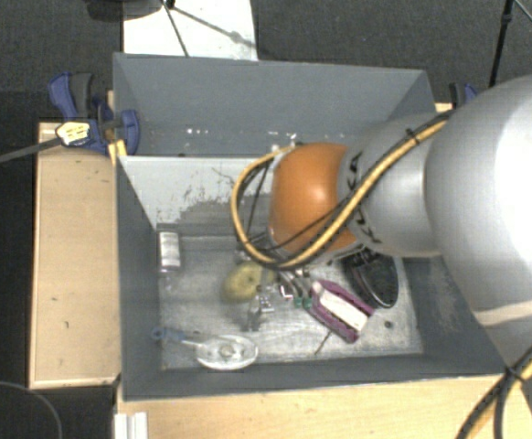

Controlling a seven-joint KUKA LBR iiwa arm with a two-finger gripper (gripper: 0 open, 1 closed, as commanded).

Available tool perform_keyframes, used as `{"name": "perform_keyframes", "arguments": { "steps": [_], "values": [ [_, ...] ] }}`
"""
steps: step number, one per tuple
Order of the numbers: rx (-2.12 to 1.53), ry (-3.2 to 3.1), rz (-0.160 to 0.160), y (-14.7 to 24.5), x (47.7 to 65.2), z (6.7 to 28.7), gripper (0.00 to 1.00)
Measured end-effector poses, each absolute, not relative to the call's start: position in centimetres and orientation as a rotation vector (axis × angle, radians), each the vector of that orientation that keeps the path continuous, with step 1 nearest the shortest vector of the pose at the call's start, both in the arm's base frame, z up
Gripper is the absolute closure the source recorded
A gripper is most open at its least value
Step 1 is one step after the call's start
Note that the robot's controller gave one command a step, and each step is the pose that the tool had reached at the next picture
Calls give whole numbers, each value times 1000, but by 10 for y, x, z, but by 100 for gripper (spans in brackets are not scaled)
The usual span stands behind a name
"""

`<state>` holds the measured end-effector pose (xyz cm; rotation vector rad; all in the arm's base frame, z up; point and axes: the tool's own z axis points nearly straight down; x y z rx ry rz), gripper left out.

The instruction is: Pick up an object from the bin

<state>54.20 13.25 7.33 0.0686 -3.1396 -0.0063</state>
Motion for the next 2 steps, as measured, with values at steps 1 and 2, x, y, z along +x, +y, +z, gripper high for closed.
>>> {"name": "perform_keyframes", "arguments": {
  "steps": [1, 2],
  "values": [
    [57, -3143, -2, 129, 544, 74, 100],
    [51, -3153, -5, 127, 557, 277, 100]
  ]
}}
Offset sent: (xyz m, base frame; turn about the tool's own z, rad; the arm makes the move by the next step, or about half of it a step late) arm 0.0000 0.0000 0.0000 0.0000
